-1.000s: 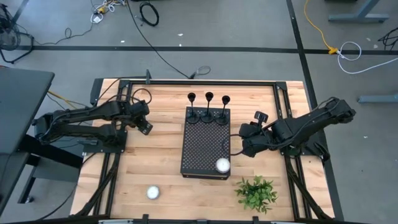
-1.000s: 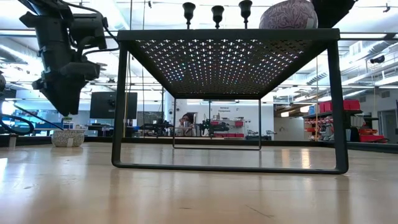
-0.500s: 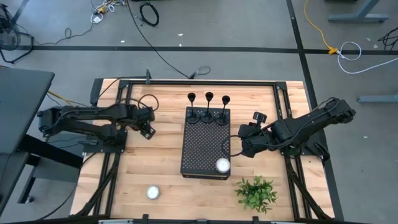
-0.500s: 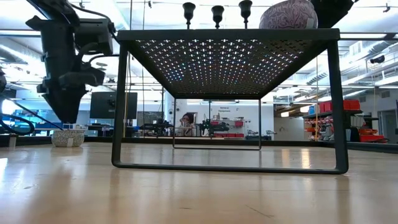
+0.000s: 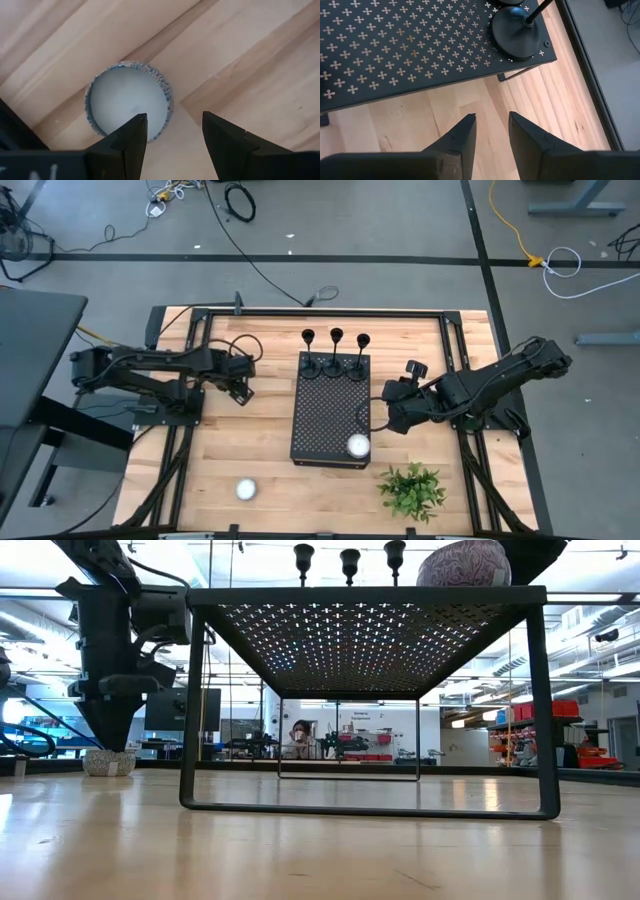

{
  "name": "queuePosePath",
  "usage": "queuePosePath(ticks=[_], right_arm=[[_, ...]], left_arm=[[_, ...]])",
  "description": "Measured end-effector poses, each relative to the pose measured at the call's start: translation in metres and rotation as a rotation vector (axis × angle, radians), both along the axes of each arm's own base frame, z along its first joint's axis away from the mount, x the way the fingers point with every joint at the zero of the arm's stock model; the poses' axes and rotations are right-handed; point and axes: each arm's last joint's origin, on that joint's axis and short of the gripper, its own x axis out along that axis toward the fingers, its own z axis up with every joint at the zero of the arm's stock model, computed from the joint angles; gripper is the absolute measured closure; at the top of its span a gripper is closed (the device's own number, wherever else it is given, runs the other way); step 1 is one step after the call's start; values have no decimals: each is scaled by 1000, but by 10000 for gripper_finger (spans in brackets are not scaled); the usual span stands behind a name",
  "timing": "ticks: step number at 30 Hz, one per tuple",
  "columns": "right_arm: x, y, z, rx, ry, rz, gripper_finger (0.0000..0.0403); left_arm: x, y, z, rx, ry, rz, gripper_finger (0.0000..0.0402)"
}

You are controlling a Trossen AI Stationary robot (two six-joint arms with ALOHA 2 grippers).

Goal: Pick & Place candle stick holders
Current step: Put the blue scented candle on the shelf

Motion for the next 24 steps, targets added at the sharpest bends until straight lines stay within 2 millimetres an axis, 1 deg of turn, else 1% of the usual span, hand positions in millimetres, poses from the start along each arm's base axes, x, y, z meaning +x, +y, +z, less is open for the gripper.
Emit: queuePosePath(ticks=[4,14,17,24], right_arm=[[0,0,0,-1,0,0,289],[0,0,0,1,-4,0,289],[0,0,0,1,-3,0,289],[1,0,0,2,-5,0,289]], left_arm=[[1,0,0,-6,-13,-2,220],[2,0,0,-3,-15,-22,286],[2,0,0,-2,-14,-27,293],[2,0,0,-6,-14,-35,293]])
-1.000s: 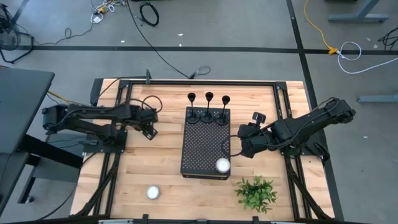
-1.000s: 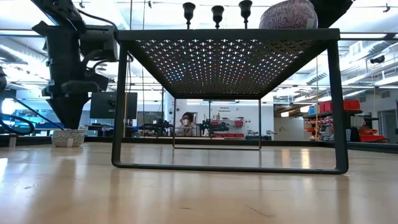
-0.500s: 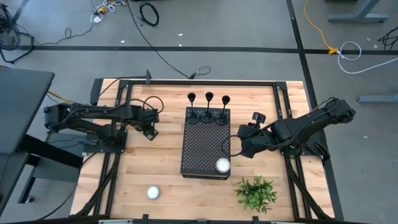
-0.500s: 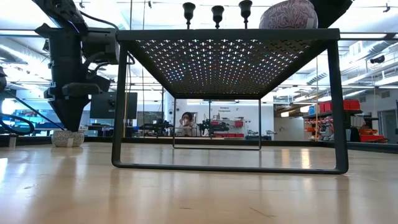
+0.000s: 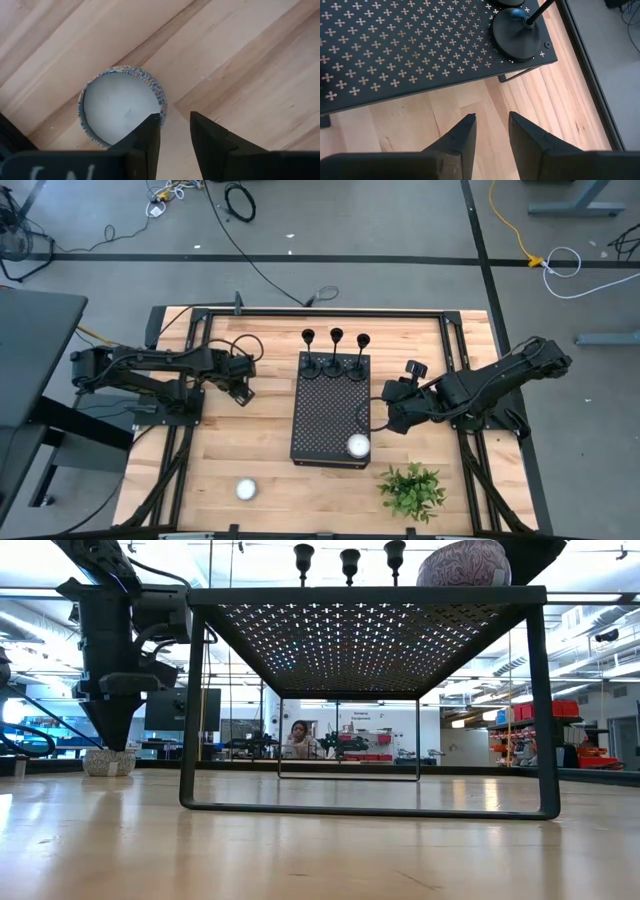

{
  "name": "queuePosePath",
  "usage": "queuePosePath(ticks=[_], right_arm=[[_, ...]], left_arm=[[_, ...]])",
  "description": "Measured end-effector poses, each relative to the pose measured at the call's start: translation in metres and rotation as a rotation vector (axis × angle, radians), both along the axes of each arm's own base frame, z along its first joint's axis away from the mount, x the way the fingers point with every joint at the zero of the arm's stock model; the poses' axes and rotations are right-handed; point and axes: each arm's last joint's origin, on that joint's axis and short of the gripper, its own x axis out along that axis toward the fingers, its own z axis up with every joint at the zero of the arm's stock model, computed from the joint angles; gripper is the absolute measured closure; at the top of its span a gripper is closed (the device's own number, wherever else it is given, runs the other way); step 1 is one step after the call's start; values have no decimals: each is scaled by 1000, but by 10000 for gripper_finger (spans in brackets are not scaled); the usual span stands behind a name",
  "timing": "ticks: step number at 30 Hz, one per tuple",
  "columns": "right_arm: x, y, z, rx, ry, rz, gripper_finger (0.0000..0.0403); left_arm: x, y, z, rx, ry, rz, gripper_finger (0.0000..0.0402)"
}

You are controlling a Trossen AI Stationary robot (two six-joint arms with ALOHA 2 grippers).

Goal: Pick & Place candle stick holders
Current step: Put the blue scented candle on the shelf

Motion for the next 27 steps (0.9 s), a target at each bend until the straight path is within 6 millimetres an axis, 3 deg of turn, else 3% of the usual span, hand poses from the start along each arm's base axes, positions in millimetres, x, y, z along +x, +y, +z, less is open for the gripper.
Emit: queuePosePath(ticks=[27], right_arm=[[1,1,0,30,-6,8,289]], left_arm=[[3,1,-3,1,-4,8,294]])
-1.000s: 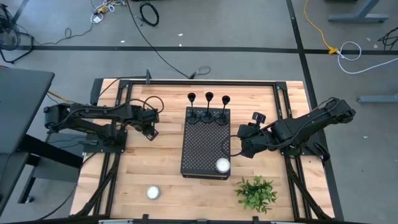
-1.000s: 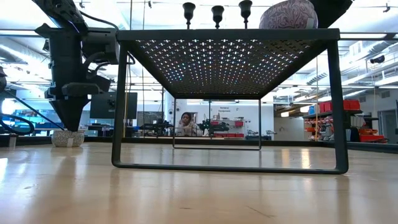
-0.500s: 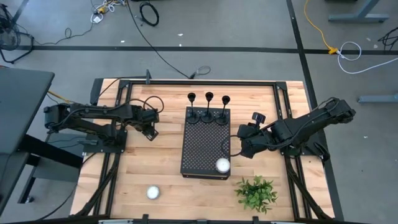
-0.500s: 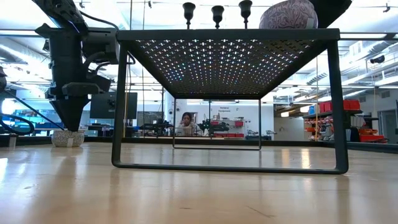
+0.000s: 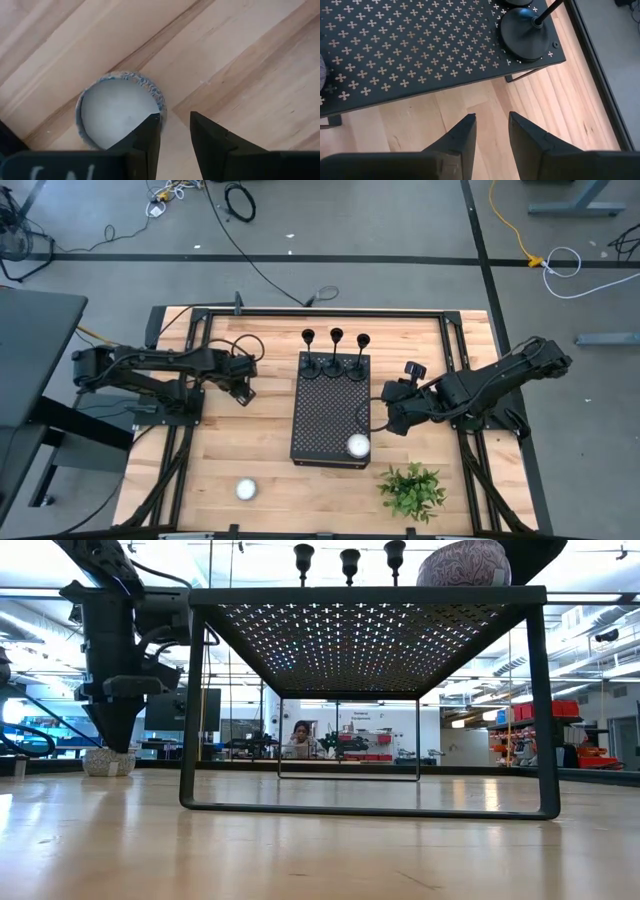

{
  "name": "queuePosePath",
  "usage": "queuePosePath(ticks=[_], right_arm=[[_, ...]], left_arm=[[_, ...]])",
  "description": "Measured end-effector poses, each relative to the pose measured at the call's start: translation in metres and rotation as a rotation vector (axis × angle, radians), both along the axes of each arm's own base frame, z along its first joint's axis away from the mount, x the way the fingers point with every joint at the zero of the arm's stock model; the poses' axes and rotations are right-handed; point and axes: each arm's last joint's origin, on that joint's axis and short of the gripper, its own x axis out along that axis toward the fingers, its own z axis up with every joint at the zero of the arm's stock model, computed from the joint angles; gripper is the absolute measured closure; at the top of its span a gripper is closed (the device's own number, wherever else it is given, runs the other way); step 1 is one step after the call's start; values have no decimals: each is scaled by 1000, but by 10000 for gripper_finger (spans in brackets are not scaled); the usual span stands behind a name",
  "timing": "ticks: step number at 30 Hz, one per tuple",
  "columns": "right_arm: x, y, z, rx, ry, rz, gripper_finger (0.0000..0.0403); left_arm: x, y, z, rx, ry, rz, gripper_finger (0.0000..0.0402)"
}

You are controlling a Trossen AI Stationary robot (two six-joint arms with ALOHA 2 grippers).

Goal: Pick & Place candle stick holders
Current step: Put the blue scented candle on the shelf

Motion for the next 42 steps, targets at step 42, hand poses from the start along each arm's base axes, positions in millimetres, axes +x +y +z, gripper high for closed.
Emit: queuePosePath(ticks=[42], right_arm=[[1,0,0,-2,-9,5,289]], left_arm=[[0,-1,2,-32,16,-40,400]])
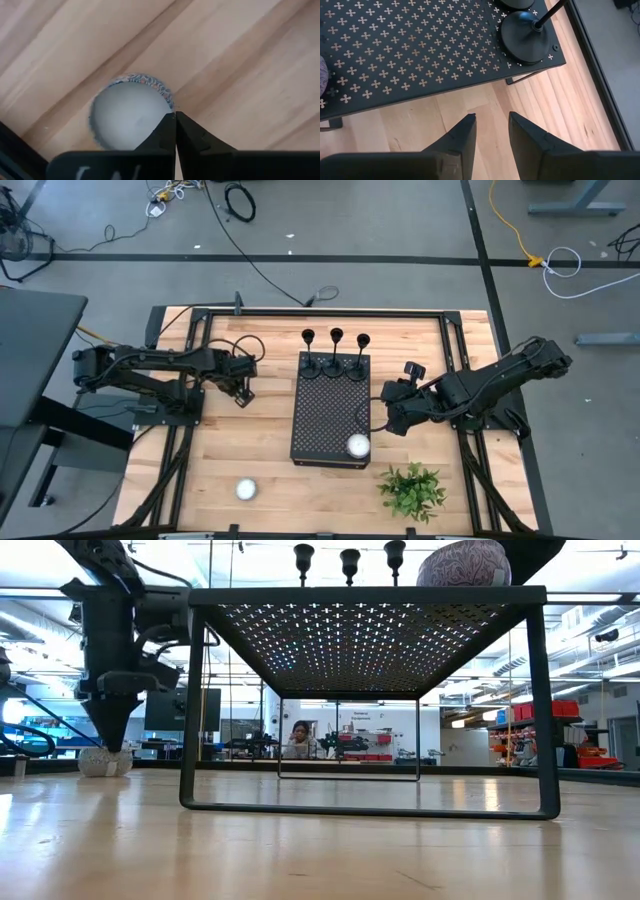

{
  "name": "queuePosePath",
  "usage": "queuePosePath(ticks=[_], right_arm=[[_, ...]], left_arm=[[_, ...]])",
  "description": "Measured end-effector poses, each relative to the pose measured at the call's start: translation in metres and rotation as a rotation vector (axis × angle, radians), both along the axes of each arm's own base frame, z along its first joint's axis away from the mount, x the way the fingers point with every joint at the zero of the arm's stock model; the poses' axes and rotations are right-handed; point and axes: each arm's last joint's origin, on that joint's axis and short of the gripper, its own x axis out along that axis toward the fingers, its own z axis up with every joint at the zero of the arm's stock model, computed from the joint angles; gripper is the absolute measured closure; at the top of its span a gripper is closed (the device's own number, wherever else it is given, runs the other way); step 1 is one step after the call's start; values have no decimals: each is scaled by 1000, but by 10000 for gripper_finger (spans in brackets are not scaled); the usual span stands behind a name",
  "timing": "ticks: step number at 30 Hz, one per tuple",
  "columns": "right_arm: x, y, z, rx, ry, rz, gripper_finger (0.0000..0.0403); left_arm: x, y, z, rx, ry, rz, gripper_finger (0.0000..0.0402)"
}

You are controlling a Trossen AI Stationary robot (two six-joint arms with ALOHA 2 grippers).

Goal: Pick & Place candle stick holders
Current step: Put the blue scented candle on the shelf

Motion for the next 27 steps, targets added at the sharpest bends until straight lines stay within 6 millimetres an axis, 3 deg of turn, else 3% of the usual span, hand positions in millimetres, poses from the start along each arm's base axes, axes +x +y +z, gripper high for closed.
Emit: queuePosePath(ticks=[13,19,27], right_arm=[[0,0,0,1,-3,2,289],[1,1,0,5,-13,1,289],[3,1,1,8,-30,19,289]], left_arm=[[26,-19,59,13,-76,-132,401],[25,-30,44,-53,30,-200,388],[33,-28,28,-24,134,-208,343]])
